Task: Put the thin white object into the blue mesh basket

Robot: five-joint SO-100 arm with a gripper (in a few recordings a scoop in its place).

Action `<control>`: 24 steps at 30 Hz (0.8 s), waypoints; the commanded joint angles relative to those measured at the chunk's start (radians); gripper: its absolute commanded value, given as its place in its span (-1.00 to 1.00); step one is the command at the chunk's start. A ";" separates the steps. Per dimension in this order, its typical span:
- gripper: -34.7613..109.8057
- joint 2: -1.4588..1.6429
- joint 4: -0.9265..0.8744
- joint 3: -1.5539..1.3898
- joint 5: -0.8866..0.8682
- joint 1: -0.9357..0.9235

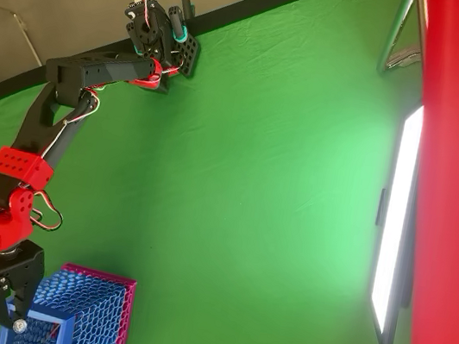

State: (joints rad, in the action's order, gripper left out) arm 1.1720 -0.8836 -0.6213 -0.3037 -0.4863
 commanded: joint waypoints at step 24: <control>-0.43 -0.023 0.014 -0.025 -0.305 0.060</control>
State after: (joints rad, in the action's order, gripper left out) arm 1.1428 -0.8728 -0.6473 -0.5875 -0.4295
